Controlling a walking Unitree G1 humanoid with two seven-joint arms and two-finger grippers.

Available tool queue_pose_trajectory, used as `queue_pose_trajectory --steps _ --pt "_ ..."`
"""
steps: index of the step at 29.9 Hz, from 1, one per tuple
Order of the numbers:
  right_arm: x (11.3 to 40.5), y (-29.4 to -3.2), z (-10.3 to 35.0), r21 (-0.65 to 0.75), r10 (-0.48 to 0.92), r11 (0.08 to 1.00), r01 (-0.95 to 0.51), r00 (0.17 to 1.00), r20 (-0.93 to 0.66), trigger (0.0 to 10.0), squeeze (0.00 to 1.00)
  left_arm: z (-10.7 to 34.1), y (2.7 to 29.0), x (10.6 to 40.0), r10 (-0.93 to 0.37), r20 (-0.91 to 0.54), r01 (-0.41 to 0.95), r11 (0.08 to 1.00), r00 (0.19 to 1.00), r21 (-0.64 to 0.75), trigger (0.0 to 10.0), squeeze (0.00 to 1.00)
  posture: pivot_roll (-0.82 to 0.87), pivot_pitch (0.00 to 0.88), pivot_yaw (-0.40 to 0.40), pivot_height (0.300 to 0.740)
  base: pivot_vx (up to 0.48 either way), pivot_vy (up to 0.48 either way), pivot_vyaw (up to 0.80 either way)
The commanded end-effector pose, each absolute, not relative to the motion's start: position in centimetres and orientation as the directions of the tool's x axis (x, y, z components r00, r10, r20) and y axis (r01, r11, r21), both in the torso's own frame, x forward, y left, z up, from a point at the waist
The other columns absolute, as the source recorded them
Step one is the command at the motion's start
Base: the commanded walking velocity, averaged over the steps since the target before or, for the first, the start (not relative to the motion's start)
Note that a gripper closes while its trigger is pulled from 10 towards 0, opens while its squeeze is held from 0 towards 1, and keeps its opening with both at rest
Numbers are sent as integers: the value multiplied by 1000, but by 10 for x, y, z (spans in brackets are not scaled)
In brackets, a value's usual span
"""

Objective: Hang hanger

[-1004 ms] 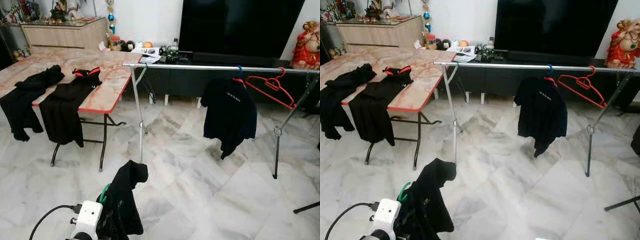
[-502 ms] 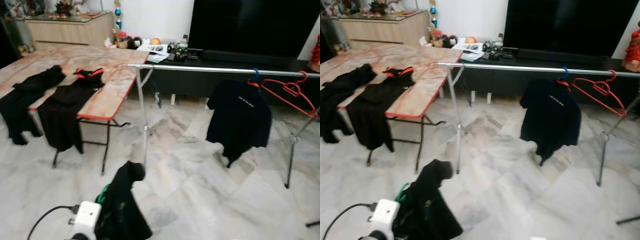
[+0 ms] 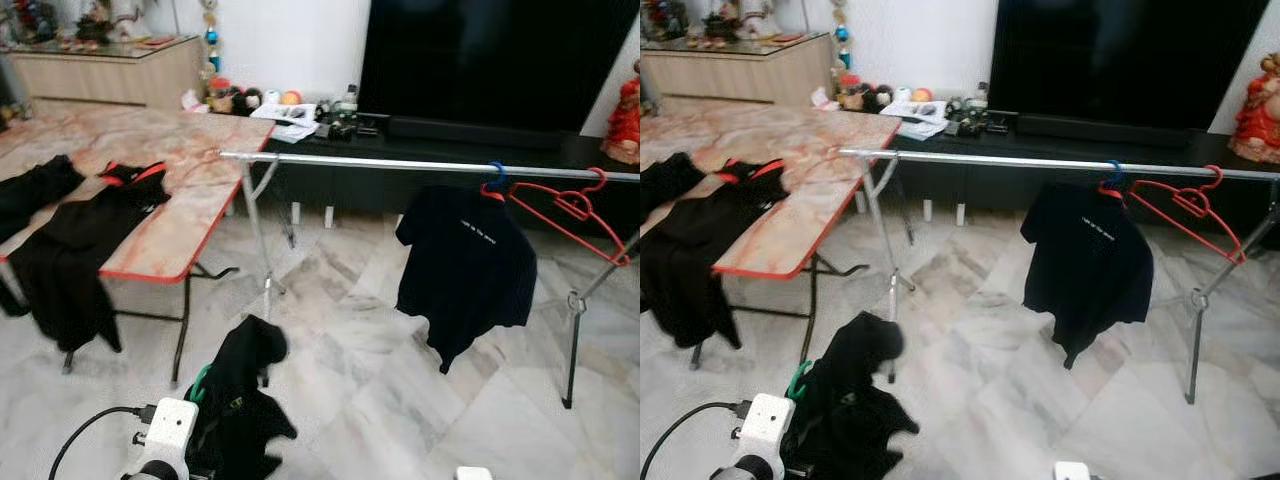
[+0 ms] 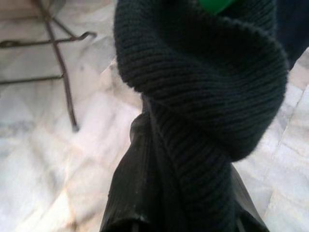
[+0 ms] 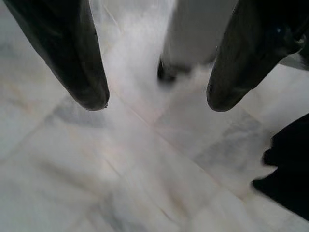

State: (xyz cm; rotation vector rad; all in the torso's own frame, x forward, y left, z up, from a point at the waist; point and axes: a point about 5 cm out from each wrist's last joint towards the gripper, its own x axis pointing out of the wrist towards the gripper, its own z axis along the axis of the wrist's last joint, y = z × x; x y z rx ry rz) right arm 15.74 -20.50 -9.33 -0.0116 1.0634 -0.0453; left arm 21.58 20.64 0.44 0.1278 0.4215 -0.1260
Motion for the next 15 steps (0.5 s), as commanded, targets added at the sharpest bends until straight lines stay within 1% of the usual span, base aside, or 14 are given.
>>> queue_pose_trajectory --steps 1,15 --pt "159 -211 -92 -50 -59 998 32 485 -873 10000 0 9 200 221 -110 -395 156 984 912 85 10000 0 196 0 -21 740 409 0 0" --pt "162 -207 -91 -36 -38 999 13 496 -868 10000 0 7 204 221 -83 -403 127 988 911 85 10000 0 209 0 -25 740 412 0 0"
